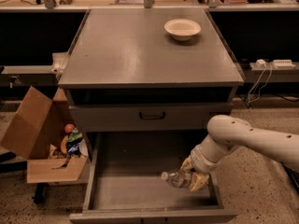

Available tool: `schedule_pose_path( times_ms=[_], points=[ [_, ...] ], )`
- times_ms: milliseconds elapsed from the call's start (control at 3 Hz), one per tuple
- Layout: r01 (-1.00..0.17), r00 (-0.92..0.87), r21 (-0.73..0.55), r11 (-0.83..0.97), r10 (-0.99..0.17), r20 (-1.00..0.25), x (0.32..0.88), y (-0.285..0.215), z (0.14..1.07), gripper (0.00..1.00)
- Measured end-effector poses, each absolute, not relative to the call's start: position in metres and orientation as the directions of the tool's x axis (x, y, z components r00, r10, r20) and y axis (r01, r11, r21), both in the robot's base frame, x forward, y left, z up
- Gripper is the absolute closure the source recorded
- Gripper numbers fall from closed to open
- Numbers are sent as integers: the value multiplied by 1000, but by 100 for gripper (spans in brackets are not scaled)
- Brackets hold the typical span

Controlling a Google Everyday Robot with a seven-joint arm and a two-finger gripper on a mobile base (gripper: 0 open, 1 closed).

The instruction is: Place water bottle into middle drawer

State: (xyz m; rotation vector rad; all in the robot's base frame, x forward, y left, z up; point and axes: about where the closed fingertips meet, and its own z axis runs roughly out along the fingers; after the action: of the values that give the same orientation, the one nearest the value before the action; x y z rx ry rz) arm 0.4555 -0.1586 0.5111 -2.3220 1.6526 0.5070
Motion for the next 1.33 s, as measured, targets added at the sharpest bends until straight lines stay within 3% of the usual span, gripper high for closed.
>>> schedule_pose_path(
  times_ms=[667,1333],
  points=[
    [-972,169,76,-221,-892,-420,479,-175,448,100],
    [-972,87,163,-172,-898,-432,491,-175,405,58]
  ],
)
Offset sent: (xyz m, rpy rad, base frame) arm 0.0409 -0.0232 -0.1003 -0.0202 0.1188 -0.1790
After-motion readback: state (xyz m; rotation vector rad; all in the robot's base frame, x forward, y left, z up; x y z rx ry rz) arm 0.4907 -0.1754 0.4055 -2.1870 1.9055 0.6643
